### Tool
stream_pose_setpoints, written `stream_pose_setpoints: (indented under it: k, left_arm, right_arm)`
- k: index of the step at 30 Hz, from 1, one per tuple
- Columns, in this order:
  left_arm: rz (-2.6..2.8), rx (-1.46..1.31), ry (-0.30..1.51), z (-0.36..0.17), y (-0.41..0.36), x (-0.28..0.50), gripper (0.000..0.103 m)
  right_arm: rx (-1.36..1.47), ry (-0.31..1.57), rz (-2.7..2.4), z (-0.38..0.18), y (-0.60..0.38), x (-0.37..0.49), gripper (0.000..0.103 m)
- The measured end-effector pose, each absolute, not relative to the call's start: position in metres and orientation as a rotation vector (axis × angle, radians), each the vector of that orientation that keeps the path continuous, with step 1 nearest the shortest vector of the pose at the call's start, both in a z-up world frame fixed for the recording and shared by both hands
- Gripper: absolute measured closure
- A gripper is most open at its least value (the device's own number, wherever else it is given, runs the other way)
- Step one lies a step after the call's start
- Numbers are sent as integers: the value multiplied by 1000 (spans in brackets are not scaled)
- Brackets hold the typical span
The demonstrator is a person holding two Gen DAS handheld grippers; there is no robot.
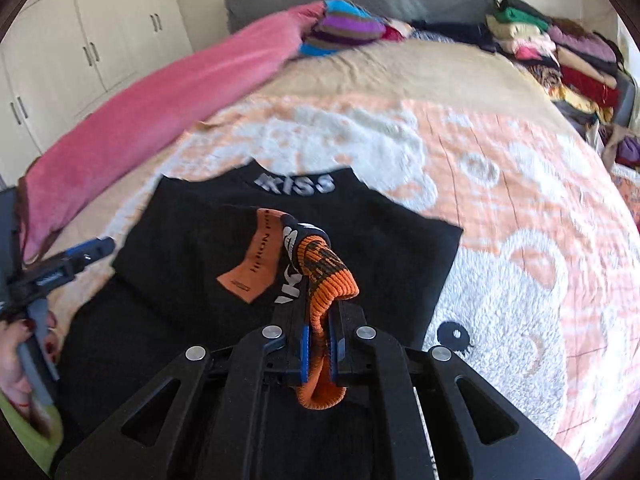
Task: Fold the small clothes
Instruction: 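Straighten the cuff on the sweatshirt back and open the right gripper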
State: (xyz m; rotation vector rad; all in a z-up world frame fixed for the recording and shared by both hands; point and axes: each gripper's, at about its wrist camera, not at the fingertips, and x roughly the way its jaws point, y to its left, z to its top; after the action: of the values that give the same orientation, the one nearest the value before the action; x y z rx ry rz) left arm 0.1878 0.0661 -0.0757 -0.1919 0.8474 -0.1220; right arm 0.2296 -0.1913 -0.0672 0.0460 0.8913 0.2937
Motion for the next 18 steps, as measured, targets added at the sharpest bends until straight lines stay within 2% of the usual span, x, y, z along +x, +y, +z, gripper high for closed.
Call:
stream_pose_setpoints:
  k: [4, 5, 11, 15, 18]
  left_arm:
    - [-148, -117, 836, -80, 41, 196, 46]
    - [-136, -82, 834, -83, 37, 197, 43]
    - [-116, 46, 908, -118, 24, 203, 42]
    - [-117, 73, 903, -121, 22, 201, 41]
    - [-126, 57, 904, -123, 25, 200, 41]
  right_arm:
    - [8, 921, 233, -90, -188, 231, 96]
    - [-3, 921, 216, -93, -188, 231, 94]
    - [2, 928, 180, -104, -194, 236, 90]
    - [2, 939, 136, -110, -202, 239, 84]
    - [22, 943, 122, -112, -210, 236, 83]
